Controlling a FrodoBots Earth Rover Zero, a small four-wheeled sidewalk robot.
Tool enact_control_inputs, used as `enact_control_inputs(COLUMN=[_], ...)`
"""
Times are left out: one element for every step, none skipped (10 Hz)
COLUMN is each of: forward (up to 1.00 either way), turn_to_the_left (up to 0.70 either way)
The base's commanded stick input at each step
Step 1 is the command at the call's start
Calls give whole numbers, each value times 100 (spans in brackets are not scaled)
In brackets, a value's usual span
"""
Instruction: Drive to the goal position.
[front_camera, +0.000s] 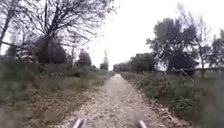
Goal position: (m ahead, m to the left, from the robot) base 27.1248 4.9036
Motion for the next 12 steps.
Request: enact_control_inputs(forward=[63, 63, 63, 63, 63, 63, 63, 63, 63, 64, 13, 0], turn_to_the_left=[-32, 0, 0, 0, 0, 0, 0, 0, 0, 0, 0, 0])
